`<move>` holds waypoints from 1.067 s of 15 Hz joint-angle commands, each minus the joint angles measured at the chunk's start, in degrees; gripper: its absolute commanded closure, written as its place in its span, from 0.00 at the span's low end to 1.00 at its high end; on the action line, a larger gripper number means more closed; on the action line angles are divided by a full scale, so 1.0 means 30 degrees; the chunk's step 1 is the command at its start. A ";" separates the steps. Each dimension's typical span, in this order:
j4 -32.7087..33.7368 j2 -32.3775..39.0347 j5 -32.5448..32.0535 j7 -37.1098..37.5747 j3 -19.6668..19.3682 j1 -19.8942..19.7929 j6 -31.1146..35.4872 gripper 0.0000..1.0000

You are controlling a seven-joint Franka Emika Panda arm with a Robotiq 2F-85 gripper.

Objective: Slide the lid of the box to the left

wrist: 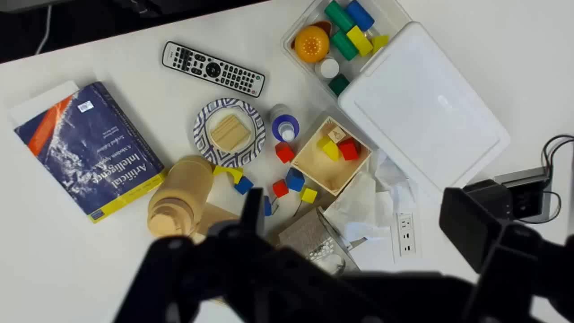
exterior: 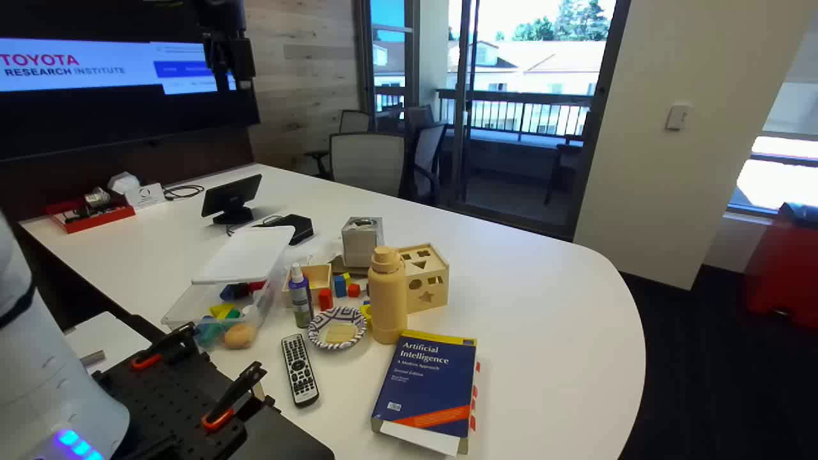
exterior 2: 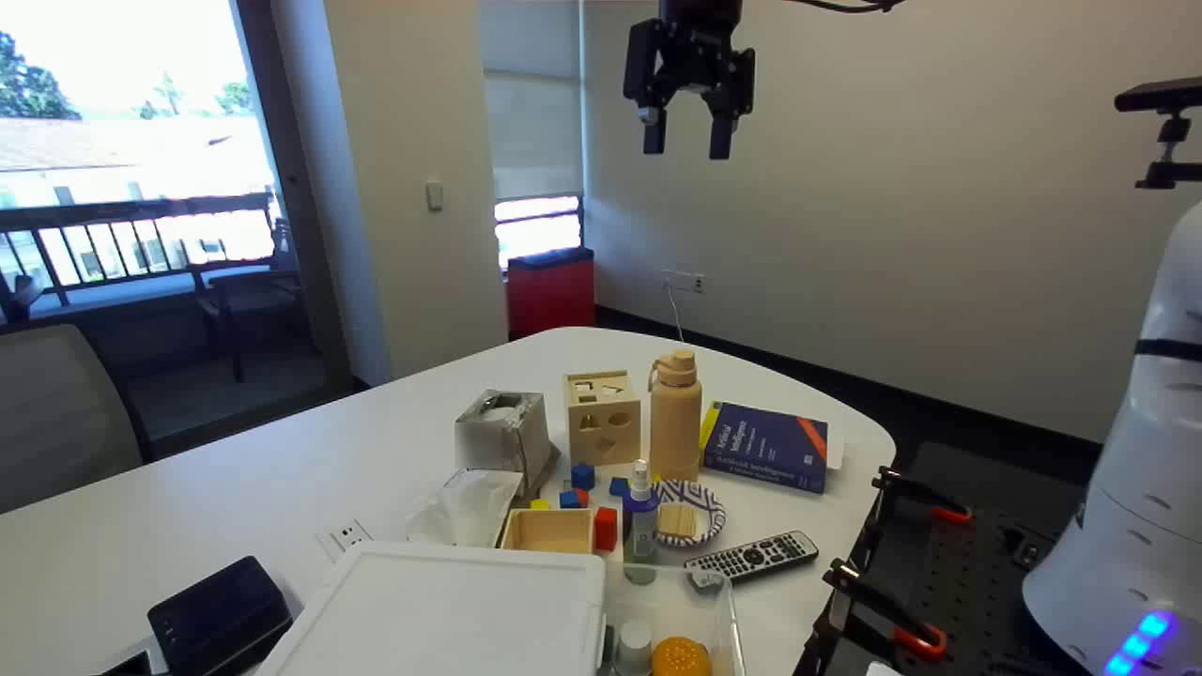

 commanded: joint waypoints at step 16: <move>-0.3692 1.2025 -0.0747 -0.0380 0.2619 0.3612 1.3249 0.00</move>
